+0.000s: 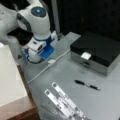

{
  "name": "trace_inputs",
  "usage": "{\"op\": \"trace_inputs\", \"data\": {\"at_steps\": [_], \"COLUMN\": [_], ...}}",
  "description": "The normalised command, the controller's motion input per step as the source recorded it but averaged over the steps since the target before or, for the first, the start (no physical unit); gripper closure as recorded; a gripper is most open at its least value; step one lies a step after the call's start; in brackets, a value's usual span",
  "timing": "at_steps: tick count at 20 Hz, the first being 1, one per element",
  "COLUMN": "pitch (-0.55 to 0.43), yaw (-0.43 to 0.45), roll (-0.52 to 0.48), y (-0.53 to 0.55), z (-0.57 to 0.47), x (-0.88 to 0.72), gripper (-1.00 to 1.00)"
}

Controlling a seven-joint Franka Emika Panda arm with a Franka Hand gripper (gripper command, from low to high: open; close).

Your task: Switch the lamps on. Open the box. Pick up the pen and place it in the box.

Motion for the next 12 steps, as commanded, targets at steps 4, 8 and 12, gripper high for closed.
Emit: {"op": "trace_inputs", "data": {"at_steps": [4,8,12], "pitch": [-0.525,-0.564,-0.609], "yaw": [-0.054,-0.062,-0.047], "roll": [0.14,0.143,0.14], "y": [-0.01,0.04,0.03], "z": [-0.59,-0.52,-0.47], "x": [-0.81,-0.88,-0.89], "gripper": [1.0,1.0,1.0]}}
